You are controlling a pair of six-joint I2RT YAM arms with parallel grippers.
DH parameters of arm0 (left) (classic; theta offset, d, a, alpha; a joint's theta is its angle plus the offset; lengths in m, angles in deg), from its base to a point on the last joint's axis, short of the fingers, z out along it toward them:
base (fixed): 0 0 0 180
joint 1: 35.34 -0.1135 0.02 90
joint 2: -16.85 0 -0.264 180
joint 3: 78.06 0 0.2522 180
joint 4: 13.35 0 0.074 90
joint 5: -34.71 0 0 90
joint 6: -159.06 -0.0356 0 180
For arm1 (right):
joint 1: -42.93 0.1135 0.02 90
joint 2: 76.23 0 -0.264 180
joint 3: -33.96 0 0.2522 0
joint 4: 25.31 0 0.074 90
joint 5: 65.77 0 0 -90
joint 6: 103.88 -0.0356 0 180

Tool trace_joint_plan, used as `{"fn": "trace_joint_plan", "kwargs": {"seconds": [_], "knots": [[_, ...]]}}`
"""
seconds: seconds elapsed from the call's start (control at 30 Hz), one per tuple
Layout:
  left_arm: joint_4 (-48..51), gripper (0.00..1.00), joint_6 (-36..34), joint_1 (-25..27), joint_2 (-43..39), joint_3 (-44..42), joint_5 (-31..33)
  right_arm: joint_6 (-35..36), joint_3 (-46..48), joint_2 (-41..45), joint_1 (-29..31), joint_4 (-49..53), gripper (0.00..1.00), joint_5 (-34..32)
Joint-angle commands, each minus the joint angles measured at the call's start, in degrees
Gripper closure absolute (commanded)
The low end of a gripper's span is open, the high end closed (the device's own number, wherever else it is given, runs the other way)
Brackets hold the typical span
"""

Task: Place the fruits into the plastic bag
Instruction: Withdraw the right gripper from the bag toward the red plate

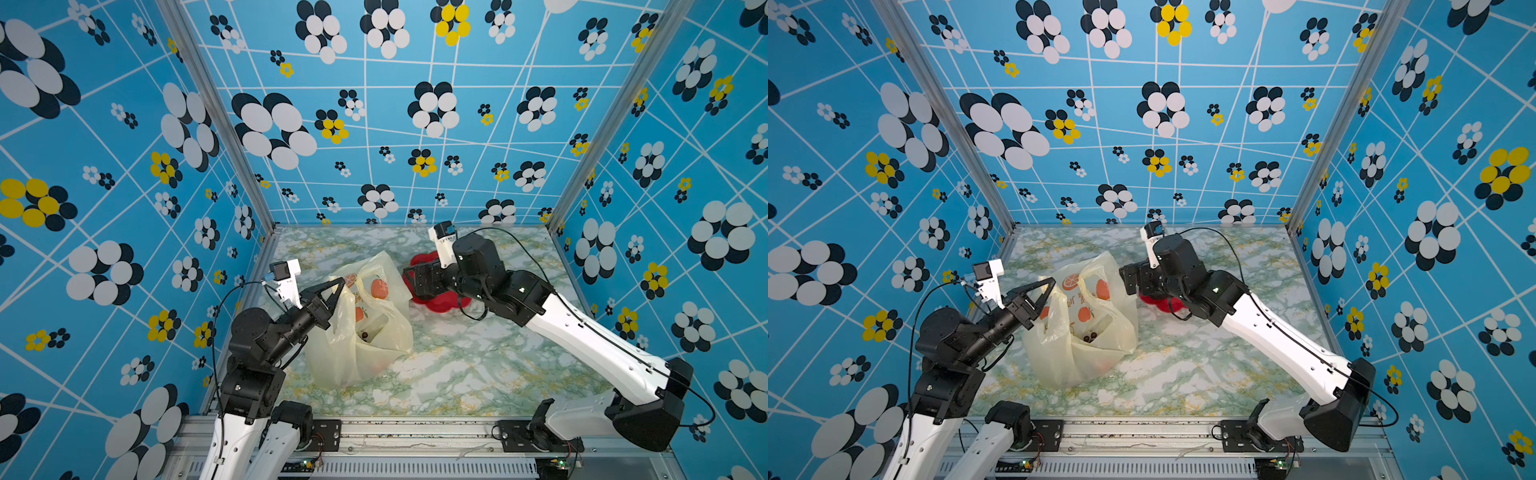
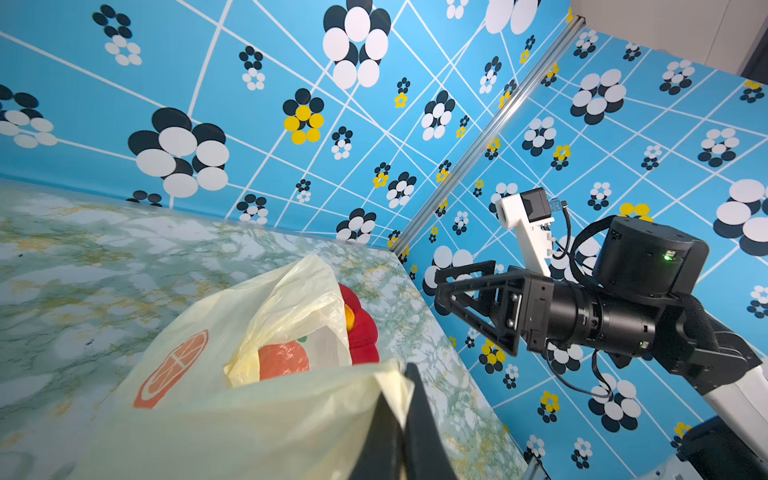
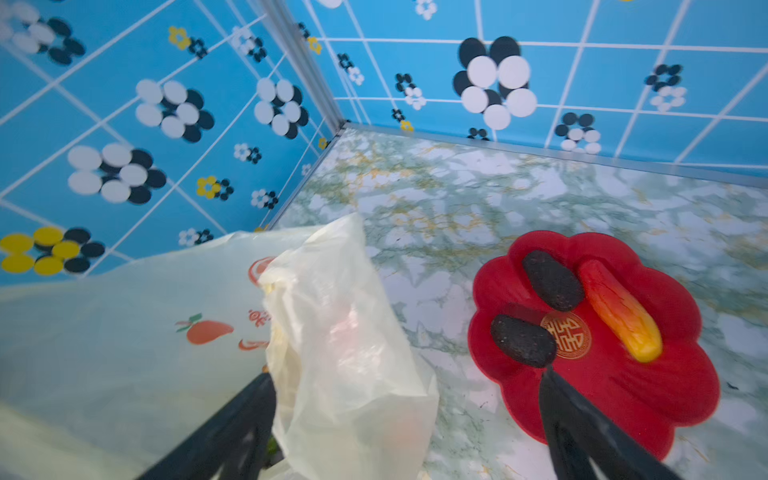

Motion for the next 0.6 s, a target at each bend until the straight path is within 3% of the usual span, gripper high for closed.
{"fn": "trace_joint_plan", "kwargs": {"seconds": [0.0, 0.13, 0.43, 0.57], "knots": [[1.05, 1.0, -0.95, 0.19, -0.73, -0.25, 2.56, -5.59, -1.51, -1.44, -7.44, 6.34, 0.01, 1.33], [1.95, 1.0, -0.44, 0.17, -0.22, 0.0, 3.05, -8.34, -3.55, -6.53, -14.57, 10.61, 0.01, 12.31], [6.43, 1.0, -1.9, 0.19, -0.88, 1.15, 3.82, 0.95, -22.08, -30.31, -15.98, 31.18, 0.01, 14.79], [7.55, 1.0, -2.61, 0.07, -1.91, 0.89, 4.58, 2.33, -27.17, -37.53, -15.03, 34.27, 0.01, 15.61]]}}
